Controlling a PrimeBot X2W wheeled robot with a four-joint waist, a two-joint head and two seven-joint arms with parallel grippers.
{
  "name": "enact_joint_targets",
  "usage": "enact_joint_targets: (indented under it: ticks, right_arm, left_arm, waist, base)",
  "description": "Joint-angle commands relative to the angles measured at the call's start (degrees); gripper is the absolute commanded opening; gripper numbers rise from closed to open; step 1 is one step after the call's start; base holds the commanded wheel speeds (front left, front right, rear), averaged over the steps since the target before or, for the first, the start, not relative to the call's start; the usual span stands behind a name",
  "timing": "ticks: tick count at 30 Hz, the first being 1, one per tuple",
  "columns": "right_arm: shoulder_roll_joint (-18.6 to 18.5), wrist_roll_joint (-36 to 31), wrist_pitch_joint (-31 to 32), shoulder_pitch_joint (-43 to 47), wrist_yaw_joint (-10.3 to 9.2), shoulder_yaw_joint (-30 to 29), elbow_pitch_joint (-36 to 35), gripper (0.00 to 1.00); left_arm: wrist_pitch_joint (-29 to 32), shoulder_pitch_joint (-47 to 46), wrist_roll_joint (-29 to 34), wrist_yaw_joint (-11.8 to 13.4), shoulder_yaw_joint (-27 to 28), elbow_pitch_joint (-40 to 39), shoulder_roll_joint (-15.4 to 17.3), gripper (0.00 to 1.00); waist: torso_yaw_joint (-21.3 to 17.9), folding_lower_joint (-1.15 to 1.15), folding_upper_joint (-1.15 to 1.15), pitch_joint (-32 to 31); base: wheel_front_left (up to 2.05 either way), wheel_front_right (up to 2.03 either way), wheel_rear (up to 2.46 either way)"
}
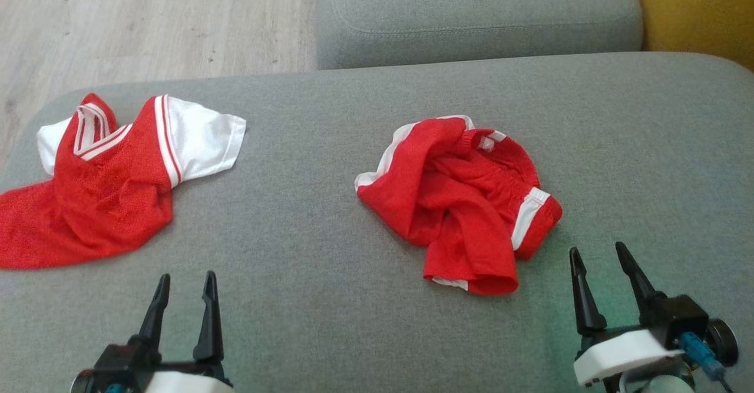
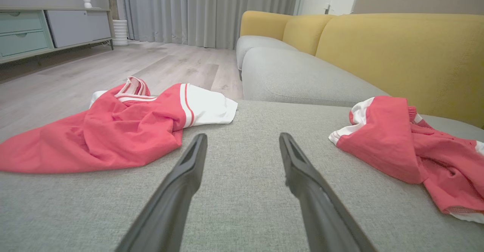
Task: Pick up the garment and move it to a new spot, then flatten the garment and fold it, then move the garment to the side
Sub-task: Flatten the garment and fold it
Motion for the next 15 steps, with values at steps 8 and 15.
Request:
enact_joint_targets:
  ticks: [8, 15]
  right_arm:
    - [-0.2, 0.4, -0.5, -2.2, 0.44, 2.3, -1.3, 1.00]
    - [-0.2, 0.8, -0.5, -3.9, 0.44, 3.4, -2.1, 1.00]
  left_arm:
    - [-0.5, -1.7, 3.7, -2.9, 6.2, -0.1, -2.0, 1.00]
    - [-0.5, -7.2, 7.1, -4.5, 2.5, -2.4, -2.7, 1.00]
  waist:
    - [-1.4, 0.00, 0.00, 0.1]
    - [-5.1, 0.00, 0.00, 2.1]
  base:
    - [0.00, 0.00, 0.00]
    - [0.00, 0.00, 0.00]
